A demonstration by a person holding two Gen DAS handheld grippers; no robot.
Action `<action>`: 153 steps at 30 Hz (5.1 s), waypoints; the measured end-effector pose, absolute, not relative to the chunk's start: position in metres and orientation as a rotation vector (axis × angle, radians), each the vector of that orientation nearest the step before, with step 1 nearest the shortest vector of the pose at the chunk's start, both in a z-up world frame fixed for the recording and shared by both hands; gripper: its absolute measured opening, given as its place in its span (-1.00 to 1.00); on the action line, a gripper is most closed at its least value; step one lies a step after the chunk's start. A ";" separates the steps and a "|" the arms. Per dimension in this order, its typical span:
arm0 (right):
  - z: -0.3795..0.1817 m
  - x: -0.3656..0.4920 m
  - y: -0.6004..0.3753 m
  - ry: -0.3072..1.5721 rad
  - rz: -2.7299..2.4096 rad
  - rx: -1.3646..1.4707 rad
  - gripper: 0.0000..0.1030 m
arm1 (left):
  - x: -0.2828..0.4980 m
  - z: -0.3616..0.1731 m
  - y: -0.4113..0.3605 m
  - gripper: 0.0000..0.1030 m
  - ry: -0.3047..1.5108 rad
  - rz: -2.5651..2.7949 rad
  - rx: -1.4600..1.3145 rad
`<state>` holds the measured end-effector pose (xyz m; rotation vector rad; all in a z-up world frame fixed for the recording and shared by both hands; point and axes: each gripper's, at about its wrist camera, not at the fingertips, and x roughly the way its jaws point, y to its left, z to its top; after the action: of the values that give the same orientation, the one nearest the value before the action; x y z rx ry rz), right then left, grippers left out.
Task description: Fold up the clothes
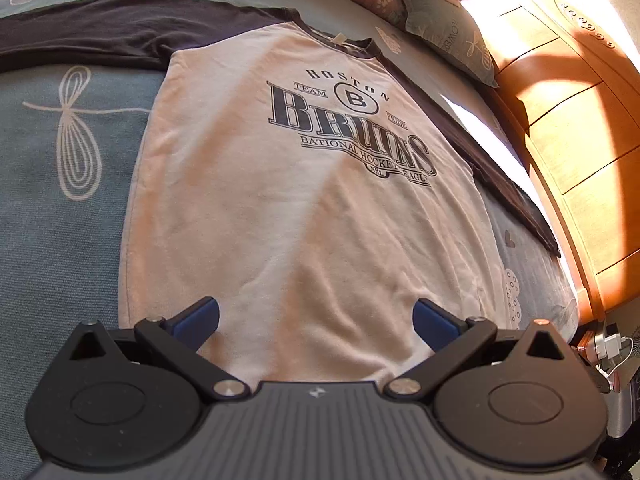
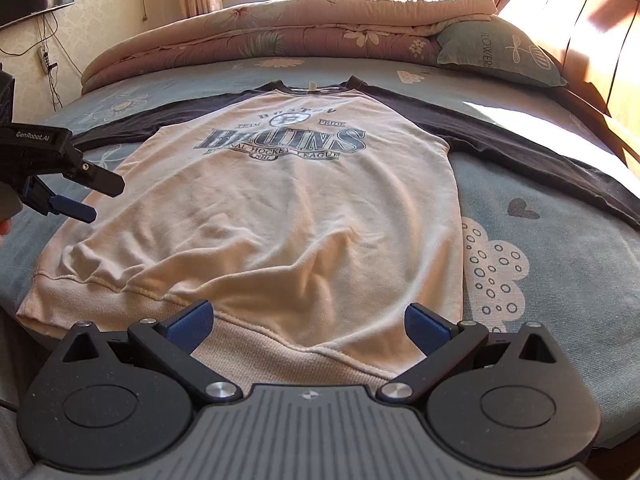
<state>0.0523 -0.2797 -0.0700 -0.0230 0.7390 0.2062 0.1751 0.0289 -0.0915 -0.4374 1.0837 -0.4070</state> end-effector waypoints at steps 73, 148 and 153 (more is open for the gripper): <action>-0.070 0.180 -0.214 0.741 0.432 0.029 1.00 | 0.356 -0.096 0.197 0.99 0.919 0.147 -0.394; -0.082 0.187 -0.212 0.868 0.418 -0.044 1.00 | 0.462 -0.086 0.215 0.98 0.866 0.239 -0.493; -0.079 0.185 -0.213 0.859 0.421 -0.046 1.00 | 0.442 -0.071 0.154 0.98 0.924 0.045 -0.383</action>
<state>0.1855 -0.2126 -0.0794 -0.0465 0.8594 0.4206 0.4424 0.1541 -0.0706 -0.3826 0.9236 0.0447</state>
